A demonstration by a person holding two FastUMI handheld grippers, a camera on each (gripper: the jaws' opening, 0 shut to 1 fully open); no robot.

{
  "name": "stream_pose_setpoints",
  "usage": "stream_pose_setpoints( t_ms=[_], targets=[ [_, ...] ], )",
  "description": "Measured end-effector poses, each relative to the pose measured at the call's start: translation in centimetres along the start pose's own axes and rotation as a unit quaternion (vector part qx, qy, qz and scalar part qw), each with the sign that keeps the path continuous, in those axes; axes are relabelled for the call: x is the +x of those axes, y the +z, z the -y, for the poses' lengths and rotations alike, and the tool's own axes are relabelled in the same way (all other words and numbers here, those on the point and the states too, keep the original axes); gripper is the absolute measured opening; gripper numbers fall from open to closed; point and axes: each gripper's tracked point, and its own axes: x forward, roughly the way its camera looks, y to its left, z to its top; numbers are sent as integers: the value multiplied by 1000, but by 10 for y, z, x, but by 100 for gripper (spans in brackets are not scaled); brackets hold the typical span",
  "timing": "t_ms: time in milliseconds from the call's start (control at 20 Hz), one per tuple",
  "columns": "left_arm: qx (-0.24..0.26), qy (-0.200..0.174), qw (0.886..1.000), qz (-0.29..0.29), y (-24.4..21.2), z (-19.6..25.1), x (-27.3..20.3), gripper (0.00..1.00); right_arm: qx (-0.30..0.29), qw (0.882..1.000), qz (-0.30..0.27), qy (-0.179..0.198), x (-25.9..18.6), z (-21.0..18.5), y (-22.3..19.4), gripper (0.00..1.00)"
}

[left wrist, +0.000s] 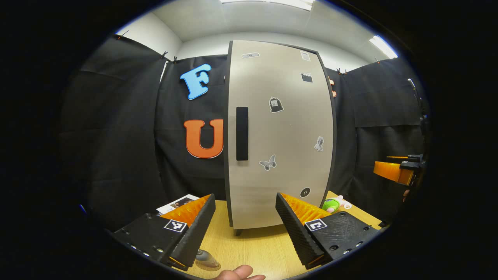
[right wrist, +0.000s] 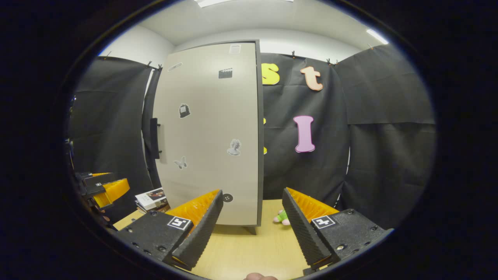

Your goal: Open the cabinet door with the right hand, grasp the bottle in the cabinet with the left hand and place it on the coaster, then close the cabinet door with the right hand.

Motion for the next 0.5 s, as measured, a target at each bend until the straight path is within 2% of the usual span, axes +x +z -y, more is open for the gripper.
stream_pose_setpoints(
  t_ms=[100,200,250,300,350,500],
  targets=[
    [0,1,1000,0,-1,-1,0,95,1,1000,-1,4,-1,-2,0,98],
    [0,3,1000,-1,-2,-2,-1,95,4,1000,1,8,0,-4,0,95],
    [0,3,1000,-2,-2,-1,0,95,5,1000,2,8,1,-3,1,98],
    [0,4,1000,-3,-3,-2,0,94,5,1000,2,9,1,-3,0,95],
    [0,4,1000,-3,-3,-2,-1,94,4,1000,1,9,2,-2,0,98],
    [0,7,1000,-4,-4,-3,-2,94,4,1000,0,11,4,-3,-2,98]
  ],
)
